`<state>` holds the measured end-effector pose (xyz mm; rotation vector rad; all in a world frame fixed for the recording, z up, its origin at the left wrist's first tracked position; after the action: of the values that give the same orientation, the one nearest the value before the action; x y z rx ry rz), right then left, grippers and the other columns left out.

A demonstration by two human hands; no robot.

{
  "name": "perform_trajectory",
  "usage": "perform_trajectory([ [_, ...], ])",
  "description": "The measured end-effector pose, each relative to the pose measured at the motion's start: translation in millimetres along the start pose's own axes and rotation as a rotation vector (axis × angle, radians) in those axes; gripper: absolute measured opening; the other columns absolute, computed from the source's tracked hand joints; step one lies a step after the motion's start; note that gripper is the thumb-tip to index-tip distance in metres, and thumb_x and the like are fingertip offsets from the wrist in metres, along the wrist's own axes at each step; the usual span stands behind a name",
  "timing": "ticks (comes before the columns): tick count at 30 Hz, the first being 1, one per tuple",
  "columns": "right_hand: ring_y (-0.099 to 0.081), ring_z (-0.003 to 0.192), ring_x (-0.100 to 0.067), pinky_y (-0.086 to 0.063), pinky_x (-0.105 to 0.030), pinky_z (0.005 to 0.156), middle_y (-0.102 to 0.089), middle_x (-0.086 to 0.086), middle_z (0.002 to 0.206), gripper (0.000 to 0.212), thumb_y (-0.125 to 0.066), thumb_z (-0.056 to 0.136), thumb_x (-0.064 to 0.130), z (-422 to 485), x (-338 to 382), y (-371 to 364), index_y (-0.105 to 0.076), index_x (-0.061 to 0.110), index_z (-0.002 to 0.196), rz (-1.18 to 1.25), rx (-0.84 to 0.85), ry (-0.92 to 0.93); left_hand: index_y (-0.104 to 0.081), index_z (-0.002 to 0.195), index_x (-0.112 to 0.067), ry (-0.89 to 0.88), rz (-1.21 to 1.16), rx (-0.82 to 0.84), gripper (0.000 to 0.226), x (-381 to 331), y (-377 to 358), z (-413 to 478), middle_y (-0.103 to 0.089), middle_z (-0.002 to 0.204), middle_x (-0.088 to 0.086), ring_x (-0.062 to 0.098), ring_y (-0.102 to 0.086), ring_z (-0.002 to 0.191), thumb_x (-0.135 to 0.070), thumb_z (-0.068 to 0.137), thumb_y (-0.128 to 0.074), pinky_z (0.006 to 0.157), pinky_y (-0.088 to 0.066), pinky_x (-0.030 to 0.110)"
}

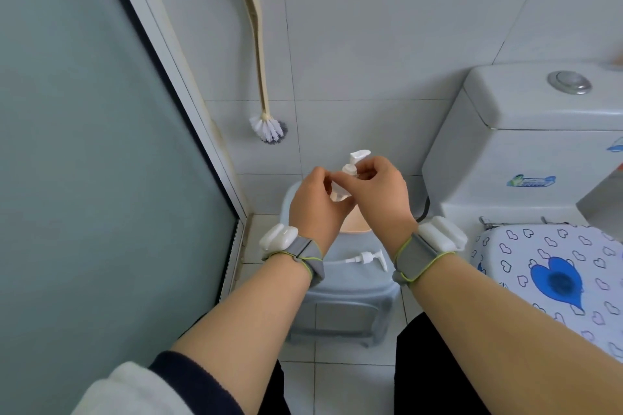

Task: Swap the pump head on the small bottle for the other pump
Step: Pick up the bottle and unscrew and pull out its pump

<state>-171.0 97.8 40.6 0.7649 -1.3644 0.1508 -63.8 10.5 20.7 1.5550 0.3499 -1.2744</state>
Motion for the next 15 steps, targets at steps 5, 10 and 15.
perform_trajectory([
  [5,-0.054,0.06,-0.012,-0.043,-0.024,0.054,-0.06,0.003,0.066,0.036,-0.081,0.068,0.038,1.8,2.1,2.2,-0.063,0.009,0.079,-0.022,-0.019,-0.007,-0.052,0.085,-0.023,0.009,0.038,-0.002,0.036,-1.1,3.5,0.3,-0.051,0.071,-0.012,0.01,-0.049,0.063,-0.037,0.066,-0.08,0.052,-0.032,0.023],
  [10,-0.05,0.056,-0.013,-0.044,-0.027,0.055,-0.055,0.003,0.061,0.035,-0.081,0.068,0.035,2.1,2.4,2.9,-0.061,0.007,0.075,-0.043,-0.002,0.014,-0.06,0.087,-0.022,0.003,0.082,0.042,0.034,1.0,1.6,1.6,-0.055,0.068,-0.012,0.01,-0.054,0.062,-0.038,0.065,-0.081,0.051,-0.037,0.024],
  [15,-0.044,0.054,-0.012,-0.039,-0.025,0.051,-0.049,0.004,0.058,0.033,-0.081,0.07,0.032,3.7,3.1,5.1,-0.058,0.009,0.072,-0.074,0.007,0.048,-0.065,0.09,-0.02,-0.002,0.086,0.043,0.035,0.2,-0.6,-0.2,-0.067,0.078,-0.002,0.019,-0.059,0.069,-0.039,0.064,-0.081,0.06,-0.046,0.032],
])
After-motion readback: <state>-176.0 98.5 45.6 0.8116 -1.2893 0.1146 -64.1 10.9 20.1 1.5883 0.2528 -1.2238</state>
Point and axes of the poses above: each hand's wrist, its own z-axis towards the middle knuckle, its own y-axis out of the back of the hand, x = y × z, the point moved 9 cm from there along z, towards the middle knuckle
